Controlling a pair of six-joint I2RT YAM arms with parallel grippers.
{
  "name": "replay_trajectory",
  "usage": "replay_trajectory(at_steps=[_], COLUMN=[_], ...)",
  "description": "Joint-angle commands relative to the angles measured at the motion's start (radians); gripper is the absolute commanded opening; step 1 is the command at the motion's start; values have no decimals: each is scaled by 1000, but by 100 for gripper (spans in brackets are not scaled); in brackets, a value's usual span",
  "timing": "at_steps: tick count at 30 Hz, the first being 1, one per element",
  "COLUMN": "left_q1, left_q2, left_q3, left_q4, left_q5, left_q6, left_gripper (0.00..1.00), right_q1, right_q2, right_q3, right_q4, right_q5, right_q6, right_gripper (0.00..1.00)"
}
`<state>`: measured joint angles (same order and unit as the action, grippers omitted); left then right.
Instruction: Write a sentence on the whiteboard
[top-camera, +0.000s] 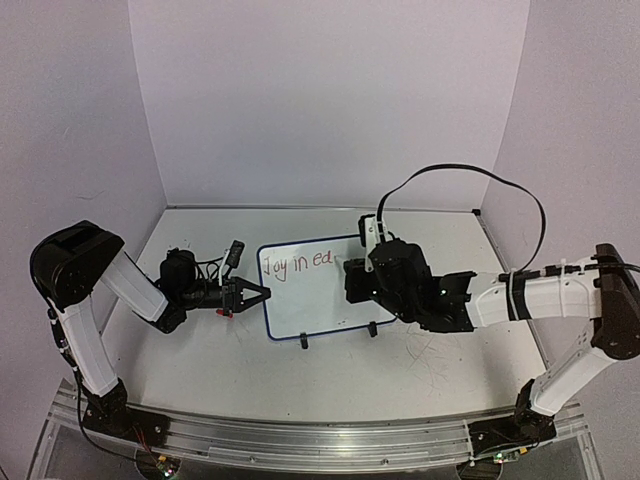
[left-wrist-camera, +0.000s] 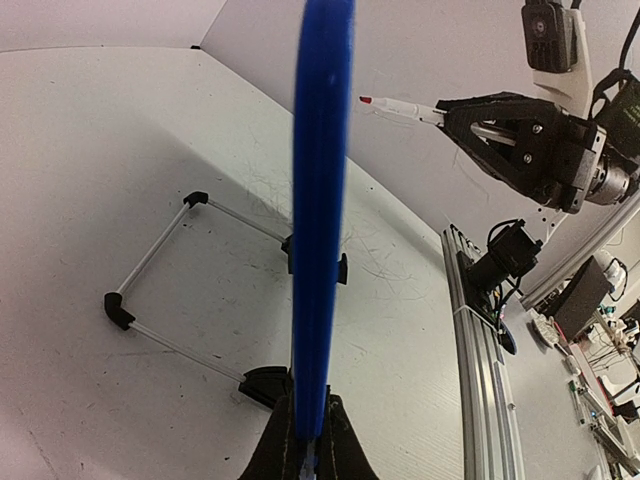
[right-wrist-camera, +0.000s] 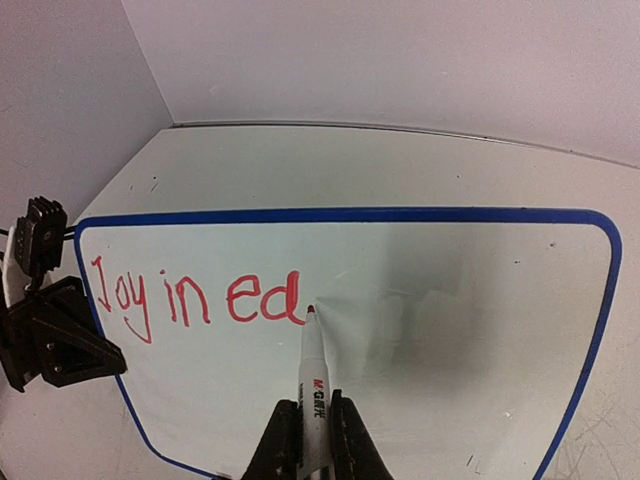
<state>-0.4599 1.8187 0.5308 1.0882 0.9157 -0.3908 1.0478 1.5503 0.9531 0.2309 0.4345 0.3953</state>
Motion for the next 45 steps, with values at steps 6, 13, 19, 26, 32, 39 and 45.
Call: replay_trajectory(at_steps=[6, 13, 19, 26, 32, 39, 45], left_q1=[9, 9, 9, 9, 9, 9, 9], left_q2=[-24, -25, -25, -24, -24, -23, -26], left_q3=[6, 5, 5, 5, 6, 6, 6], left_q4=[-43, -44, -44, -46, -46, -47, -48], left_q5=[-15, -14, -15, -15, -15, -13, -13], left_q6=[9, 9, 11, 10, 12, 11, 11], left_gripper=[0, 0, 0, 0, 0, 0, 0], right_q1=[-8, -12, -13, -13, -13, -12, -11], right_q2=[10, 25, 35, 54, 66, 63, 36], right_q3=[24, 34, 44, 61, 70, 62, 25], right_q4=[28, 30, 33, 38, 38, 13, -13], right_q5=[64, 64, 73, 54, 33, 4, -4], right_q6=[14, 13, 0, -16, -26, -4, 27], right_gripper=[0, 0, 0, 0, 0, 0, 0])
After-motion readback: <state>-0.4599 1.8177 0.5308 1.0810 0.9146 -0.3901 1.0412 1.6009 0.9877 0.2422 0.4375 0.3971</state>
